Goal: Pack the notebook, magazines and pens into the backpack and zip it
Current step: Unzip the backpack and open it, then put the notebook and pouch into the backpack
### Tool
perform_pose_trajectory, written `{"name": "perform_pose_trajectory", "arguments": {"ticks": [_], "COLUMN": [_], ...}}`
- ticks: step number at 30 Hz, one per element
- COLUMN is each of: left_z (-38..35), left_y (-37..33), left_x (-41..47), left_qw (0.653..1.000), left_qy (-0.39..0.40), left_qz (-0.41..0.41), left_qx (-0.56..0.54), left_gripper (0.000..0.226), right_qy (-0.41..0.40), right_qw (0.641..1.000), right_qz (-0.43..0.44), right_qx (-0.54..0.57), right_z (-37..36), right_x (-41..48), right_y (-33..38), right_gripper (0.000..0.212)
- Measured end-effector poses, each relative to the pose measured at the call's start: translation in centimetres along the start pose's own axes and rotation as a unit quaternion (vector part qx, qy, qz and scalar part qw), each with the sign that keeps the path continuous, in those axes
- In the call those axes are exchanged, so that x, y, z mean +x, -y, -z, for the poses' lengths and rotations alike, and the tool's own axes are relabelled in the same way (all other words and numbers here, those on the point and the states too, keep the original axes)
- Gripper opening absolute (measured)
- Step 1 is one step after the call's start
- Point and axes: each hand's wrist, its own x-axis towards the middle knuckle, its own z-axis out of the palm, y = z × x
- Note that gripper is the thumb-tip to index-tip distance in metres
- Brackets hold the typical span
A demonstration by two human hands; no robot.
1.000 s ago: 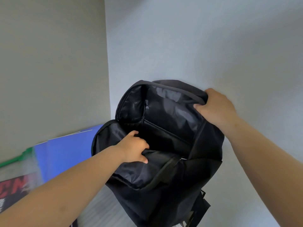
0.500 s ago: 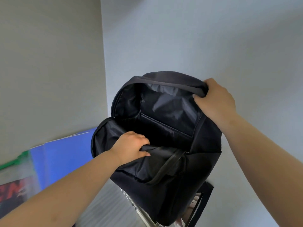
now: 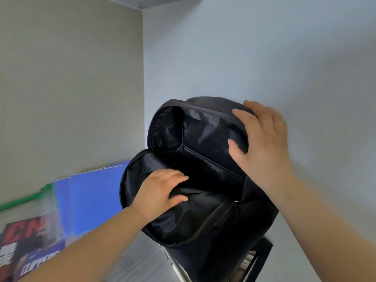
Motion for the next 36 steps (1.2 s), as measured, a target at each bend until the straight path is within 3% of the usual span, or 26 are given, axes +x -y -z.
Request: {"name": "perform_pose_trajectory", "arguments": {"ticks": [5,9,14,17,20,25,27,29,36], "left_z": [1.5,2.5,6.1,8.5,10.4,13.5,15.1,16.8,21.3], "left_y": [-0.3,-0.1,0.0,-0.2,-0.5,-0.2,0.4,1.3,6.1], "left_x": [-2.8,-7.7,-17.7,-24.0,-29.1,-36.1,-38.5,-41.0,-48.2], "left_qw": [0.994,0.964,0.899,0.844,0.797,0.757,0.741,0.731,0.718], "left_qy": [-0.030,-0.089,-0.121,-0.122,-0.110,-0.076,-0.075,-0.068,-0.005], "left_qz": [0.100,0.237,0.417,0.516,0.590,0.649,0.667,0.679,0.696], "left_qx": [-0.037,-0.075,-0.056,-0.077,-0.060,-0.010,0.008,0.020,0.019], "left_gripper": [0.040,0.024,0.007,0.026,0.019,0.014,0.015,0.016,0.026], "right_qy": [-0.030,0.054,0.178,0.255,0.357,0.478,0.511,0.534,0.573], "right_qw": [0.997,0.976,0.919,0.887,0.850,0.778,0.753,0.742,0.711], "right_qz": [0.047,0.081,0.047,0.030,0.030,0.016,-0.010,-0.029,-0.097], "right_qx": [0.060,0.192,0.348,0.383,0.387,0.407,0.415,0.404,0.396], "right_z": [-0.3,-2.1,-5.2,-6.4,-7.4,-8.1,-8.3,-8.4,-7.9], "right_x": [-1.5,-3.5,-7.6,-10.1,-12.4,-16.0,-17.2,-18.4,-21.4], "right_y": [1.9,5.2,11.1,14.5,17.6,24.0,27.0,30.3,39.3], "right_gripper": [0.028,0.022,0.012,0.015,0.011,0.036,0.024,0.016,0.025]}}
